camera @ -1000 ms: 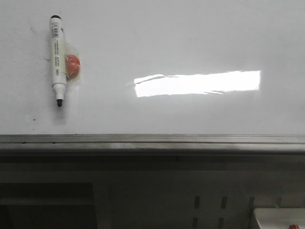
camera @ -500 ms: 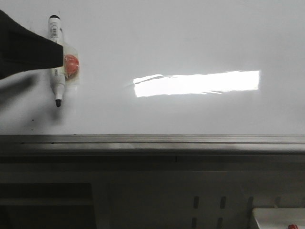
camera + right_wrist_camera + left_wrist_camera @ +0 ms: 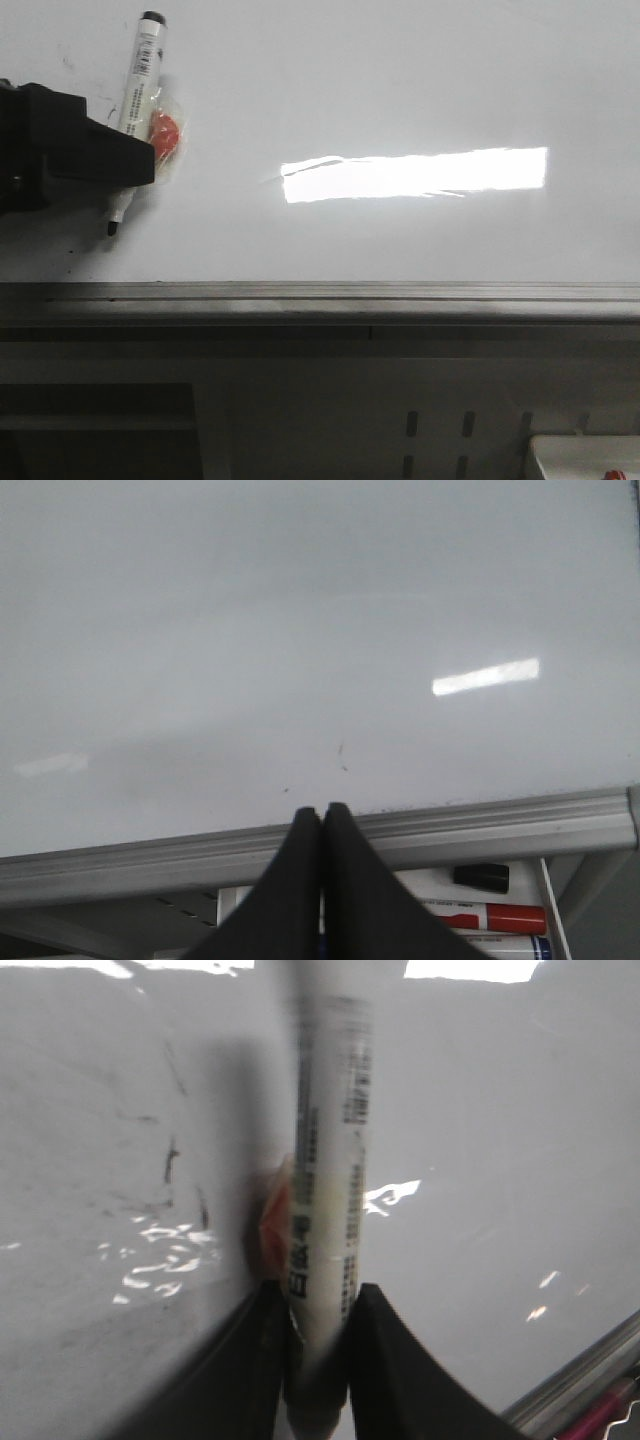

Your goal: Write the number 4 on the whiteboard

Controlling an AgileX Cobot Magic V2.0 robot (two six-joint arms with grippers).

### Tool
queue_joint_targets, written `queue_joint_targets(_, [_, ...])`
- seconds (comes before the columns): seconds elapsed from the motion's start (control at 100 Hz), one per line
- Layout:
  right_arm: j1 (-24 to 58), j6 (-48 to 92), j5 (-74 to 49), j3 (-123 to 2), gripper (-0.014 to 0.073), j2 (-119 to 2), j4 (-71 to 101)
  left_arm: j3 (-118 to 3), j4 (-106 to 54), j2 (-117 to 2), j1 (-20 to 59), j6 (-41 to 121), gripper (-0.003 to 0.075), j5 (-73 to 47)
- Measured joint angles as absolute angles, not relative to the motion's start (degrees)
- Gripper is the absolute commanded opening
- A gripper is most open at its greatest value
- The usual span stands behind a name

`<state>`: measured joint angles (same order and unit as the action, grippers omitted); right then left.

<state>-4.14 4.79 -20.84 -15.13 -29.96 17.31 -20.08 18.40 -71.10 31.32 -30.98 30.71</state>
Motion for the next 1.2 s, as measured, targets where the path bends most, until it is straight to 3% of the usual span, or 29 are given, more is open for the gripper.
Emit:
queue_joint_targets(0.18, [-0.8, 6.1, -25.3, -17.6, -0.0064, -30.3, 17.4, -20.2, 20.7, -71.9, 31.6, -31.0, -0.0020, 32.5])
queue_joint_targets(0.38, [13.2, 16.3, -31.3, -25.5, -0.0047, -33.5, 26.2, -20.2, 36.3, -70.0, 31.6, -30.4, -0.0020, 32.0])
queue_joint_targets(0.45, [19.2, 18.5, -31.7, -28.8, 0.0045, -35.2, 28.0, -20.2, 44.1, -68.7, 31.6, -29.8, -0.0020, 32.5])
queue_joint_targets(0.58, [29.1, 21.5, -32.0, -34.2, 0.0335, -38.8, 29.1, -20.2, 56.3, -66.6, 31.6, -29.3, -0.0020, 33.4])
queue_joint_targets(0.63, [32.1, 22.1, -32.0, -36.3, 0.0388, -40.3, 29.1, -20.2, 59.4, -65.9, 31.6, -28.5, -0.0020, 33.5])
queue_joint_targets(0.93, [46.0, 23.0, -28.9, -42.4, 0.0372, -52.4, 29.1, -20.9, 67.0, -63.6, 31.6, -23.9, -0.0020, 36.5])
queue_joint_targets(1.2, [49.1, 23.2, -24.8, -46.5, 0.0372, -60.3, 28.9, -21.1, 68.9, -63.6, 31.6, -23.3, -0.0020, 37.2])
